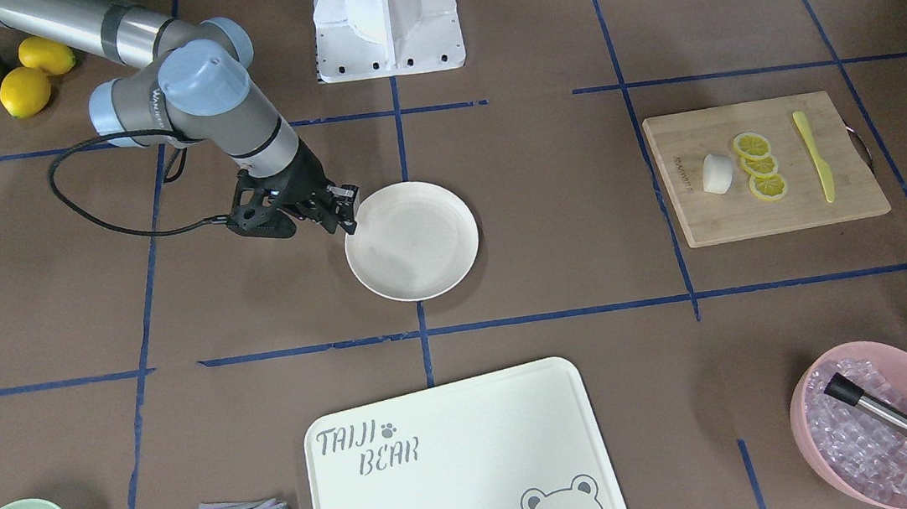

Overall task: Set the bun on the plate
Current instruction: 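Release the plate and withdraw the right gripper while the left gripper reaches toward the bun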

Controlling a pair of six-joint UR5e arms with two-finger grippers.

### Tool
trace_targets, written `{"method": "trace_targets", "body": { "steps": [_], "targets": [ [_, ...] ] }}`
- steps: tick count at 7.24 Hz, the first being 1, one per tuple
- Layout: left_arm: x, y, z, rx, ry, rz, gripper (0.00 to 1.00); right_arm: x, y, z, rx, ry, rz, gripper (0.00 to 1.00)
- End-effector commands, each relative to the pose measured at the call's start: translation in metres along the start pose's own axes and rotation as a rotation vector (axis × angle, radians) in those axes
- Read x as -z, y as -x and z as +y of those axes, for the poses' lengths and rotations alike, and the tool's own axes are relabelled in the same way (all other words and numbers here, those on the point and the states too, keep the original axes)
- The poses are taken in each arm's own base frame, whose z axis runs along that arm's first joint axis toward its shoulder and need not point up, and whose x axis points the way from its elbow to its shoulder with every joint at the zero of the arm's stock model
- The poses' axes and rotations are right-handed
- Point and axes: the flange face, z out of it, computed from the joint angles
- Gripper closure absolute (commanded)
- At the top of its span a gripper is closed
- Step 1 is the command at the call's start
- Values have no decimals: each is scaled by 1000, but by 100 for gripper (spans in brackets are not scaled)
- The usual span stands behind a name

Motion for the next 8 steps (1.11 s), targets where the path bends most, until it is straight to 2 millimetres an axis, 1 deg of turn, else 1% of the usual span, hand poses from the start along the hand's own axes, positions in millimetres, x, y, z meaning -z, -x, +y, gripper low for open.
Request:
{"method": "trace_targets", "body": {
  "steps": [1,2,3,4,5,6,7,8],
  "targets": [
    [-18,-70,-19,43,9,145,0,95,-88,-68,-7,11,14,0],
    [-38,-116,-25,17,48,164,0,122,-147,-98,92,-15,42,0],
    [-53,-160,-41,30,70,168,0,137,-203,-120,179,-28,80,0],
    [-77,-221,-65,56,80,130,0,155,-246,-133,250,-47,106,0],
    [-107,-263,-63,-3,92,71,0,160,-256,-135,258,-37,101,0],
    [-116,-273,-58,-7,101,59,0,161,-257,-134,258,-37,101,0],
    [-119,-279,-59,11,70,45,0,160,-259,-133,257,-34,103,0],
    [-142,-298,-50,25,54,15,0,159,-260,-132,256,-33,104,0]
  ]
}}
